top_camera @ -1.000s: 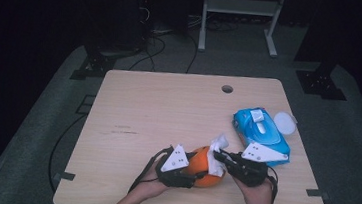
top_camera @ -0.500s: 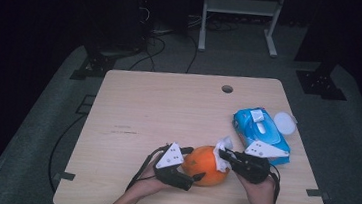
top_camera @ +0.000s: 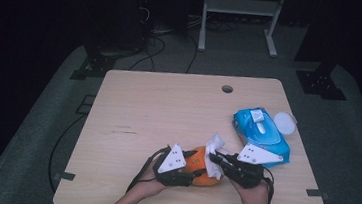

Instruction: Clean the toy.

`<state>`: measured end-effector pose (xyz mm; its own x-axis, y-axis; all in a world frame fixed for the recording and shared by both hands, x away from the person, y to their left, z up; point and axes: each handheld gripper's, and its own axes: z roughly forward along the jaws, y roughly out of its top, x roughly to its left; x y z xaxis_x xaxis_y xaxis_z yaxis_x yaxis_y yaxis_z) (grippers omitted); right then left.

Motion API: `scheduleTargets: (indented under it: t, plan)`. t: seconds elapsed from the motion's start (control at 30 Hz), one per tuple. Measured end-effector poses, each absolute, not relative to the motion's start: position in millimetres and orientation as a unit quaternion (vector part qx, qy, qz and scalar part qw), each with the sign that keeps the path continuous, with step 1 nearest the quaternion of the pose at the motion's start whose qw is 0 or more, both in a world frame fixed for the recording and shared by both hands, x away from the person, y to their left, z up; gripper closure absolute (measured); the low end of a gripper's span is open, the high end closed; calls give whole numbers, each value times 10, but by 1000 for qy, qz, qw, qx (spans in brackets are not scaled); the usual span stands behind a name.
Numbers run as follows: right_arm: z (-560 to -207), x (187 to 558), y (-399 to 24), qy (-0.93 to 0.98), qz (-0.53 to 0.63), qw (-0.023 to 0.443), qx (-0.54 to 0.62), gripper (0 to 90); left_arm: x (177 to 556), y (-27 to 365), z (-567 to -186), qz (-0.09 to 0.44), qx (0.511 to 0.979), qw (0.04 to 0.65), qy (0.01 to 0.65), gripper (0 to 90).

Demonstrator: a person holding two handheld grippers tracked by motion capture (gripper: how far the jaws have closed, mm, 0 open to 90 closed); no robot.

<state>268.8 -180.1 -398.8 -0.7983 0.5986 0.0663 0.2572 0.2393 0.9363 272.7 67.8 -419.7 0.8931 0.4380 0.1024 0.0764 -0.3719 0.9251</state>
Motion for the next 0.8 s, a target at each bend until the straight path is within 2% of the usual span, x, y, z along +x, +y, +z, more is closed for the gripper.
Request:
scheduleTargets:
  t: [0.1,0.17,0.27,0.43,0.7,0.73,0.8]
  plan:
    - [-4107,2791,-1884,774,532,149,311,850,2744,695,-4207,165,811,538,160,419]
    - [-4151,2812,-1889,771,535,132,320,850,2768,682,-4249,161,813,536,161,348]
    - [-4110,2746,-1786,777,538,132,300,850,2790,670,-4302,151,817,530,170,249]
    - [-4075,2650,-1607,793,536,131,259,850,2747,633,-4315,159,827,516,155,246]
    - [-4187,2829,-1845,776,534,124,311,850,2800,746,-4326,133,826,524,160,175]
    - [-4190,2845,-1861,773,536,121,316,850,2800,735,-4333,136,827,521,164,182]
    - [-4184,2841,-1854,772,538,117,317,850,2781,715,-4325,160,827,515,157,269]
